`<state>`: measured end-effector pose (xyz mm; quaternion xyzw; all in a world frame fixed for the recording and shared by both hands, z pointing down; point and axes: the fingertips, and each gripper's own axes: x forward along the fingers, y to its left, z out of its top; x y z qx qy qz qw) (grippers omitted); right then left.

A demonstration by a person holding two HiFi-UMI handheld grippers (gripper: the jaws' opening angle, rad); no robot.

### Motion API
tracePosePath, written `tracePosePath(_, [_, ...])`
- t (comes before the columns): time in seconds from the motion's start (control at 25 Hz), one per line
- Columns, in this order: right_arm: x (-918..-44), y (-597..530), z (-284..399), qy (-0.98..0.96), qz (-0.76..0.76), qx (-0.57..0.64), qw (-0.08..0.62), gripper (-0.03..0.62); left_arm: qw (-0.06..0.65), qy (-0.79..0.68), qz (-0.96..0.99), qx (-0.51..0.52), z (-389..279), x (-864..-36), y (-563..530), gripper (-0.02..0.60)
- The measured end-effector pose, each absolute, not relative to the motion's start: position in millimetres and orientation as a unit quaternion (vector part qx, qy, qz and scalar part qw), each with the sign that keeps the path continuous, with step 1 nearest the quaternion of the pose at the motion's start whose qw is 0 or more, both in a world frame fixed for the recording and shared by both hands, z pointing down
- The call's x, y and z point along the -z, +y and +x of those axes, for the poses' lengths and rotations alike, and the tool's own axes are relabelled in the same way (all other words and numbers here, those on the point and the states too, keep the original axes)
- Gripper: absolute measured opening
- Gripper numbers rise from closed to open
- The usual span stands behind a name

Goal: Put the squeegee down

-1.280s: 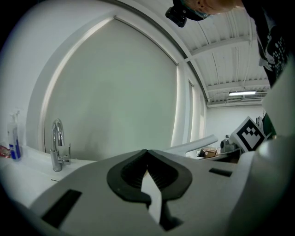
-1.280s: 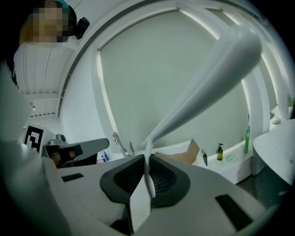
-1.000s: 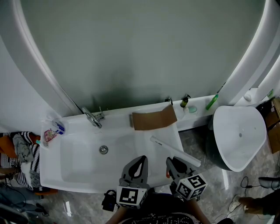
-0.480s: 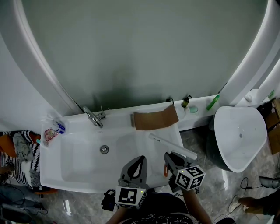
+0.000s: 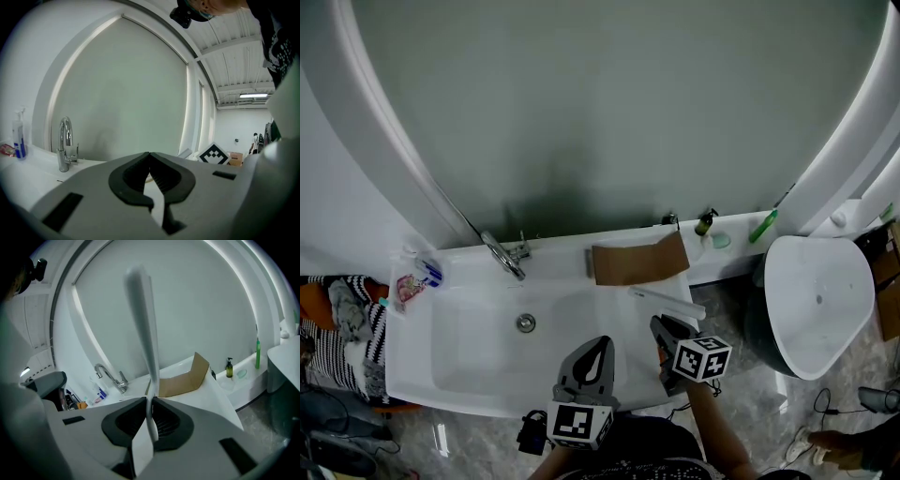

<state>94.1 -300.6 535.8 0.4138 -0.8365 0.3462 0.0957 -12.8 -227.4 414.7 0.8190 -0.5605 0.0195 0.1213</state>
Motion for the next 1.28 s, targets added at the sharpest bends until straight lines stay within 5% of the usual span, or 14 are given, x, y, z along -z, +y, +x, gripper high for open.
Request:
tracePosePath(0.64, [-590, -352, 101, -0.796, 0.375, -0.463, 0.108, 0.054, 0.132, -0.567, 0.813, -0.018, -13, -422, -249, 0.005])
tracePosePath(1.08, [-626, -356, 121, -0.821, 0.405, -0.329, 0.231, 0.081, 0.134, -0.564, 0.814, -0.032, -8, -428, -256, 0.005])
tracePosePath(1.28, [-626, -356, 123, -0.829, 0.407, -0.304, 0.234, 0.086, 0.131, -0.564, 0.815, -0.032, -6, -428, -258, 0.005])
